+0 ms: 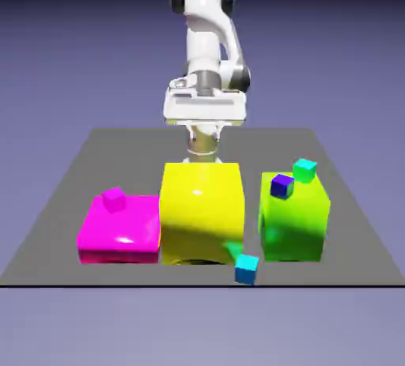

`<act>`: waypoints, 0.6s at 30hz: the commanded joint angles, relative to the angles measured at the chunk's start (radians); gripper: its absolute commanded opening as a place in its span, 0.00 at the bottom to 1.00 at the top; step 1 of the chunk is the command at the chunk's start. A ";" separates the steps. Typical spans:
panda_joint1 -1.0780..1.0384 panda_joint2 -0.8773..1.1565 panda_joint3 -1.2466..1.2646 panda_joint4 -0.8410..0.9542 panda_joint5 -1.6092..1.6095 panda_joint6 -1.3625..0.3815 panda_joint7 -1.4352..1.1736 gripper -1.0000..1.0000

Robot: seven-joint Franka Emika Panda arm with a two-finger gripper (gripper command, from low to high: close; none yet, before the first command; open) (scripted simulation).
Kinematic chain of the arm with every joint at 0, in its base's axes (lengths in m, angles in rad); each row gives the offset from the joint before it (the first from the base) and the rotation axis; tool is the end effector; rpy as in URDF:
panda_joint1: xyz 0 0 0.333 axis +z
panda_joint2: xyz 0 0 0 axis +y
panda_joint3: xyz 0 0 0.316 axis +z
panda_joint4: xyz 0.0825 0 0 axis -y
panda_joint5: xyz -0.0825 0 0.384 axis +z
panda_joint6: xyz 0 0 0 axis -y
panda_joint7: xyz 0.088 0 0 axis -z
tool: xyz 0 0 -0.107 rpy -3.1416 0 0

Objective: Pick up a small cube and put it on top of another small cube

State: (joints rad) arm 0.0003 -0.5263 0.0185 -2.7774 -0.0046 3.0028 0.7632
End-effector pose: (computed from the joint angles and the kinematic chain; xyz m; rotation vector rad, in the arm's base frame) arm 0.4003 0.0080 0.4522 -2.5140 0.9736 -0.9899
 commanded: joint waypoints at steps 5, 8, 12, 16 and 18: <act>-0.049 0.181 0.077 0.135 -0.019 -0.142 0.092 0.50; -0.078 0.290 0.123 0.216 -0.030 -0.227 0.147 0.50; -0.117 0.435 0.184 0.324 -0.045 -0.340 0.220 0.50; -0.155 0.580 0.246 0.432 -0.061 -0.453 0.294 0.50; -0.175 0.652 0.277 0.486 -0.068 -0.510 0.331 0.50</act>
State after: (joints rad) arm -0.1742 0.1260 0.2952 -2.2910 -0.0727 2.4930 1.0937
